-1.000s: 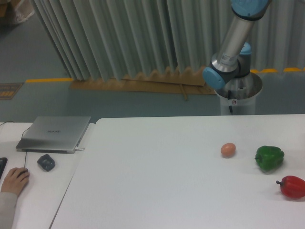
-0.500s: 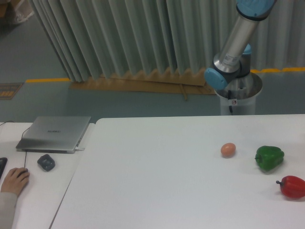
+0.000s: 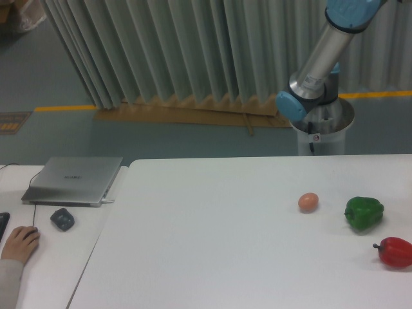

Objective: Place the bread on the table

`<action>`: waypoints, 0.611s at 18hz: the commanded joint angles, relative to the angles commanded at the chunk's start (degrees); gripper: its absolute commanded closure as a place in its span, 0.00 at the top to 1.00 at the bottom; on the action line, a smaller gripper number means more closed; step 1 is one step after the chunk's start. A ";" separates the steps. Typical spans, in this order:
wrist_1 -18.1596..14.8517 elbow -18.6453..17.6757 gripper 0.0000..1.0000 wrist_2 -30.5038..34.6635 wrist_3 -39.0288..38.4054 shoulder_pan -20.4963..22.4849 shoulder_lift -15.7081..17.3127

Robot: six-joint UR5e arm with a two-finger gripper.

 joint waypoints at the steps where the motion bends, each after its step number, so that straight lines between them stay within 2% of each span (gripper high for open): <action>1: 0.00 0.00 1.00 0.00 0.09 0.17 -0.18; 11: 0.97 -0.53 1.00 0.09 1.23 1.14 -0.62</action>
